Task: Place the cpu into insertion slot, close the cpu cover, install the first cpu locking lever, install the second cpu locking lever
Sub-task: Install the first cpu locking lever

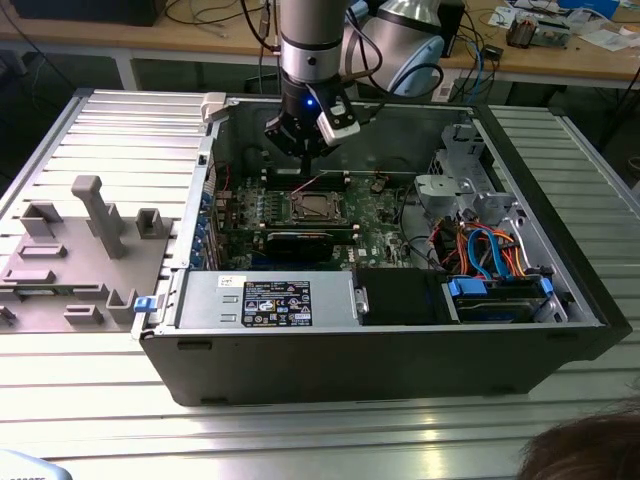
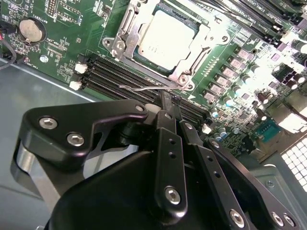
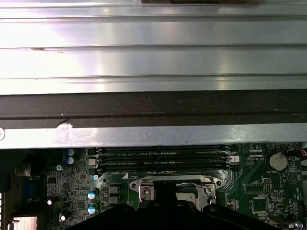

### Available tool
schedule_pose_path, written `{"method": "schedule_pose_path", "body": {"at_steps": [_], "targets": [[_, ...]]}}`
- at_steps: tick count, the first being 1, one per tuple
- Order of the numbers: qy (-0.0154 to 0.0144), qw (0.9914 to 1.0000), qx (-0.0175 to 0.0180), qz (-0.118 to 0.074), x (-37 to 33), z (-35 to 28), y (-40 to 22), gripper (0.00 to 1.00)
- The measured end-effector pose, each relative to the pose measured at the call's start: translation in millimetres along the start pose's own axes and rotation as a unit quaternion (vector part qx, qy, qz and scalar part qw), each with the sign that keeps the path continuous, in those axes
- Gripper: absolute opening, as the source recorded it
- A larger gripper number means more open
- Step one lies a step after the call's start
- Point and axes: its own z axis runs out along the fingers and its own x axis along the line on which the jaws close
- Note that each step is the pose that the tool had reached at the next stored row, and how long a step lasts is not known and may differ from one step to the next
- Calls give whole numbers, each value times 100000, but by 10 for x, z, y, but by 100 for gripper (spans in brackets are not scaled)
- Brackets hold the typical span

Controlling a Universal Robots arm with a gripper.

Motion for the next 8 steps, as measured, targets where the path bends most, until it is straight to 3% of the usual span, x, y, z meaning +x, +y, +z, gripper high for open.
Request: {"method": "schedule_pose_path", "body": {"at_steps": [8], "targets": [[6, 100000, 12, -2, 19, 64, -5, 11]]}}
